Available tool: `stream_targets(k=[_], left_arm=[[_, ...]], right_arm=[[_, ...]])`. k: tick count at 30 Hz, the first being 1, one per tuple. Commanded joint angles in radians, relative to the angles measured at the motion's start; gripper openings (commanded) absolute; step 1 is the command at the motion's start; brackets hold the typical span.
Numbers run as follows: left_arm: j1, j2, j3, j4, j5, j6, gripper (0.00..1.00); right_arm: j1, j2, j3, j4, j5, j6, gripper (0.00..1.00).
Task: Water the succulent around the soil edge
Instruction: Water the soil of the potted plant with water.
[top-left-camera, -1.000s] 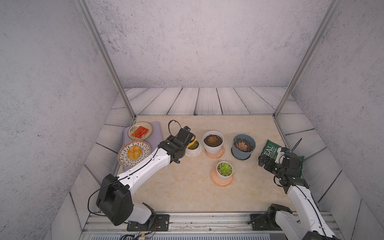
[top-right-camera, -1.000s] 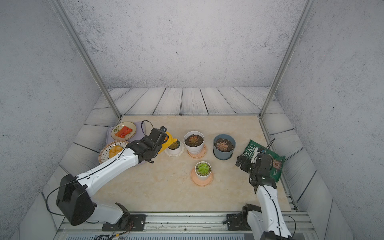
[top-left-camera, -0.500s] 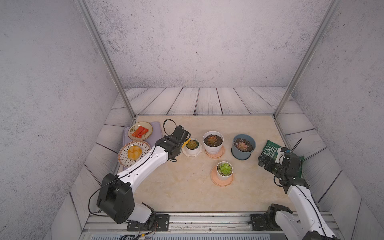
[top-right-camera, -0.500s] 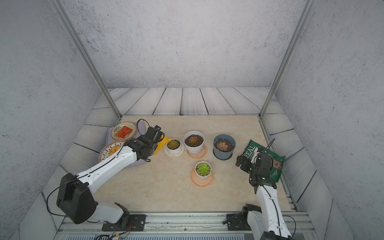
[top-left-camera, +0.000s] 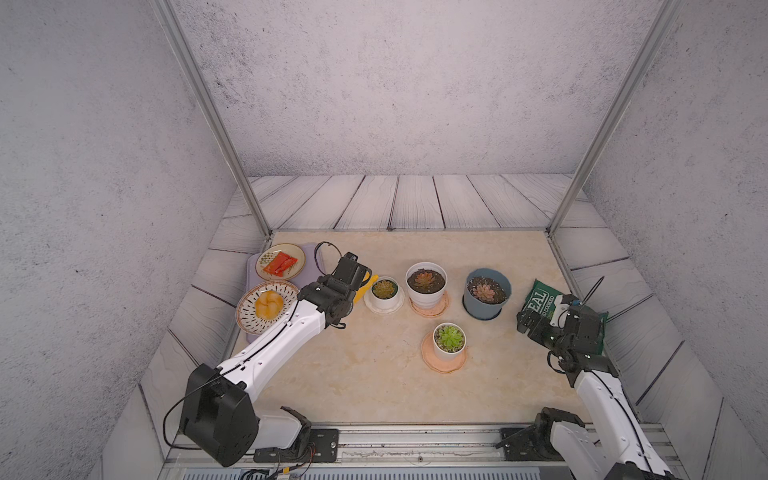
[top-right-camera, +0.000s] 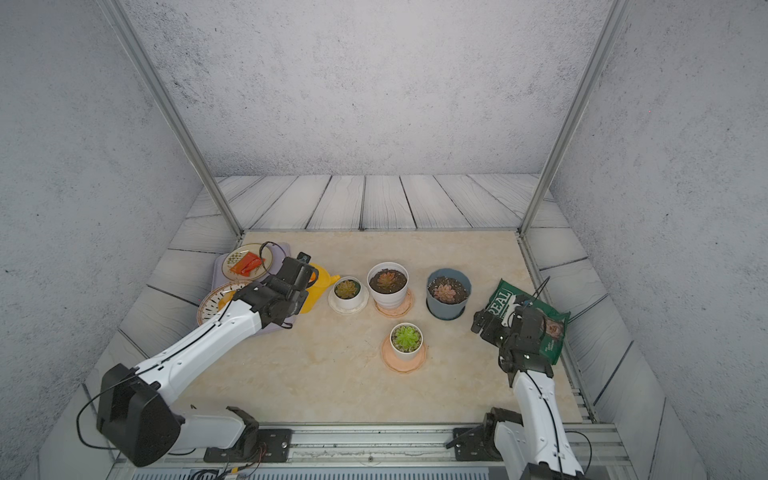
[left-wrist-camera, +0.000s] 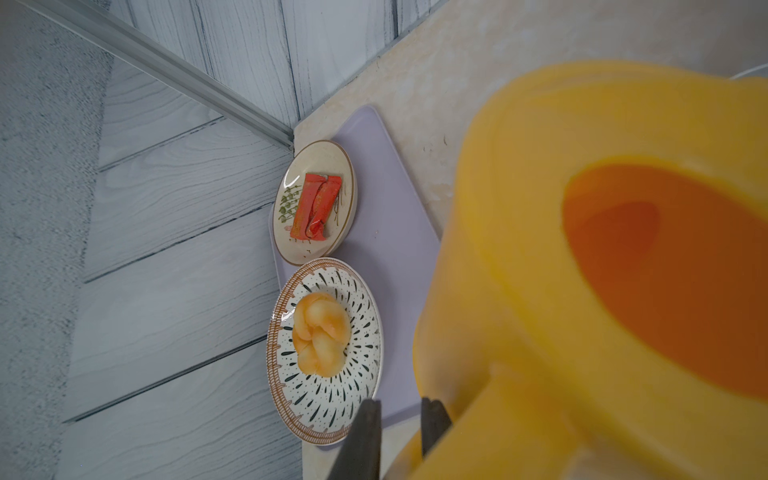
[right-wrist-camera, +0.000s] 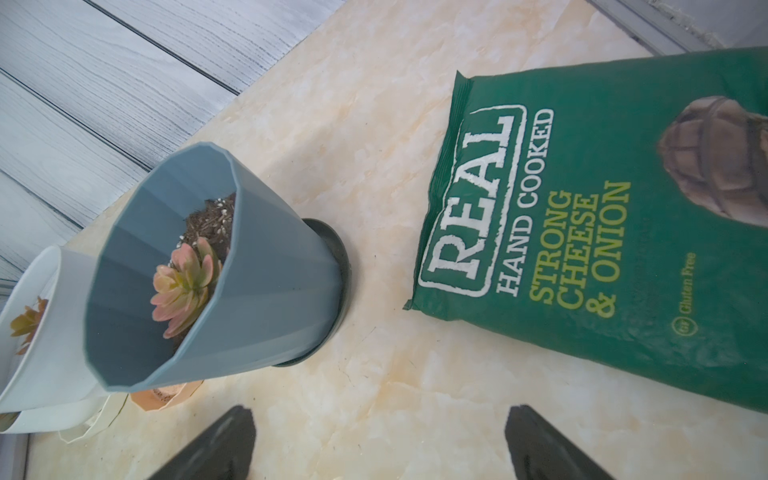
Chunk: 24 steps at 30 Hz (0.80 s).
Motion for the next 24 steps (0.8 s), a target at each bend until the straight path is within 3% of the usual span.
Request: stream_targets(k=[1,12,19,24], left_arm=[[0.017,-0.061,-0.033,0.06,0.055,-0.043,0.0],[0.029,-0.158,-0.061,0.153,0.239,-0.06,0.0],[0.026,-0.114,0.038,0.183,0.375,-0.004,0.0],[0.01,-0.055,0.118,0.185,0.38,0.07,0.0]], right_arm=[[0.007,-0.018,0.033,-0.015,0.012,-0.013,0.99],[0.007,-0.018,0.033,-0.015,0.001,-0.013,0.99],[0.006,-0.019,0.031,-0.014,0.0,-0.014,0.99],[0.006,-0.019,0.03,-0.013,-0.002,-0.014,0.99]])
